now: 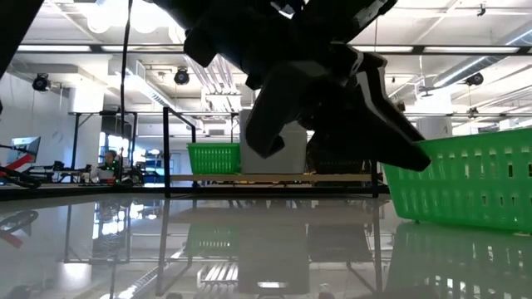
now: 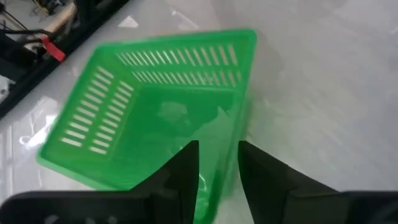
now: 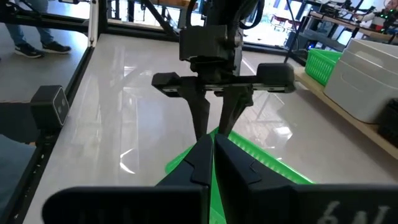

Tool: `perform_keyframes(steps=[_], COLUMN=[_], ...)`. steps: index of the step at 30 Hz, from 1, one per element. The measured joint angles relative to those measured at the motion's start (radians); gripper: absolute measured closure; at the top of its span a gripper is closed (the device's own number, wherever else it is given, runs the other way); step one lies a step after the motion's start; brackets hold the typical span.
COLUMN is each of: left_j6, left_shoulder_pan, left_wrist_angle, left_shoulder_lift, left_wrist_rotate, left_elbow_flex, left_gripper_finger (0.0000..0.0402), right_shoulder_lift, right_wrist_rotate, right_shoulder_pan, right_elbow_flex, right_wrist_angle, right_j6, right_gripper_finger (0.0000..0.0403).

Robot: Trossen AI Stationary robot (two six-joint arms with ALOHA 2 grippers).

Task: Stack baskets on shelf by color
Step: Stack the green bin on the stacked green bins on the shelf

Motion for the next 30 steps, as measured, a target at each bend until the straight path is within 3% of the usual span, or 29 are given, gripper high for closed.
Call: perform_keyframes(steps=[9,17,25,30], left_j6=[-0.001,-0.054,-0.102,-0.151], left_shoulder_pan=[-0.018,-0.036,-0.127,-0.217], left_wrist_angle=[-0.001,0.027,-0.045,-0.253], left_shoulder_lift=[0.000,0.000,-0.093,-0.233], left_wrist_rotate=[0.003,-0.020,-0.381,-0.693], left_elbow_flex=[-0.015,-0.007,-0.007,-0.019], left_gripper_finger=[0.0317,0.0395,0.0400,0.0400], right_shoulder_lift=[0.000,0.000,0.000,0.000], right_wrist_rotate=[0.000,0.000,-0.001,-0.003], right_shoulder_pan=[0.000,0.000,0.000,0.000], right_elbow_flex=[0.000,0.000,-0.002,-0.008], right_wrist_angle=[-0.001,-0.001,-0.001,-0.002], right_j6=[0.000,0.000,-0.001,0.001], right_gripper_finger=[0.0394,0.0394,0.0394,0.0394])
